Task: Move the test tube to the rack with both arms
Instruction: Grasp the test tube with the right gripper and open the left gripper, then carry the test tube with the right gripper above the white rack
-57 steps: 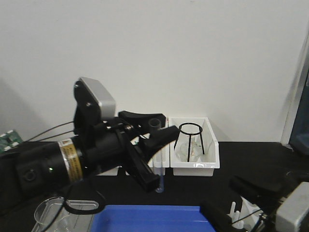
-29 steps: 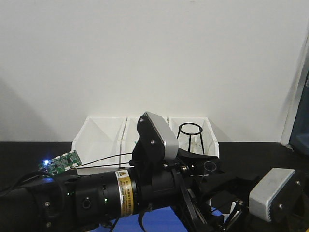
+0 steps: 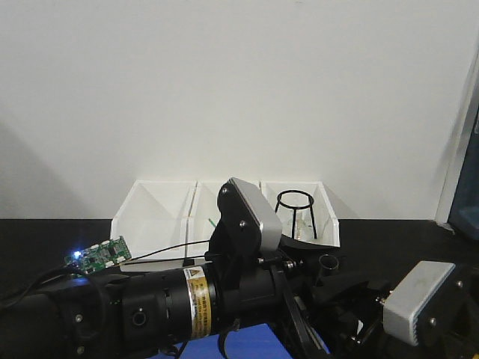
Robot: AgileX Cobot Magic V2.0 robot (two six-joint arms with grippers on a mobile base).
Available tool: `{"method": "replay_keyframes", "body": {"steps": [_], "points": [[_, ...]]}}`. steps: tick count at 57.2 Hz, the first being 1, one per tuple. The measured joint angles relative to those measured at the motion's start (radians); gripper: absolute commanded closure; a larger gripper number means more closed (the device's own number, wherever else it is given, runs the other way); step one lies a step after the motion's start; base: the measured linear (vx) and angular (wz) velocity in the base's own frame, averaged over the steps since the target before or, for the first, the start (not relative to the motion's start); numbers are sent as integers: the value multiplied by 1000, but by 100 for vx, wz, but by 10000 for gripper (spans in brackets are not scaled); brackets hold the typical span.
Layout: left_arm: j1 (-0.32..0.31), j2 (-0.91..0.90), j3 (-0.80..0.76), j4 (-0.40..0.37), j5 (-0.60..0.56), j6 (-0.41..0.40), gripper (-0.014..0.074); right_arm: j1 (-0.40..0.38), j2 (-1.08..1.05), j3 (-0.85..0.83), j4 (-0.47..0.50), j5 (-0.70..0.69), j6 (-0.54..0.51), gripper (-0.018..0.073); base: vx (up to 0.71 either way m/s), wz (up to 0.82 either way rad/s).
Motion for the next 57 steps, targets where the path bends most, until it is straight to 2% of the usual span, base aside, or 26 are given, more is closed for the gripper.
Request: {"method": "replay_keyframes", "body": {"steps": [7,19,25,33,38,44,48,51,52,57], "points": [[0,0,0,0,0,0,484,0,0,0,0,0,0,571,0,0],[0,0,0,0,0,0,221,0,0,0,0,0,0,571,0,0],[0,-1,0,0,4,0,118,0,0,0,1,1,0,571,0,0],[0,-34,0,2,41,0,59,0,0,0,4,12,0,570,0,0],[0,-90,0,2,96,1,75,0,0,0,6,35,0,568,0,0],[0,-194,0,7,216,11,162,0,0,0,12,73,0,567,0,0],[0,-272,0,38,331,15,279,-19,0,0,15,101,-1,567,0,0],[0,-331,0,59,440,16,409,-42,0,0,20,115,-1,567,0,0],[0,-418,7,65,619,16,607,-113,-3,0,25,120,-1,567,0,0],[0,-497,47,64,760,18,606,-207,-28,0,28,124,-1,567,0,0]]}}
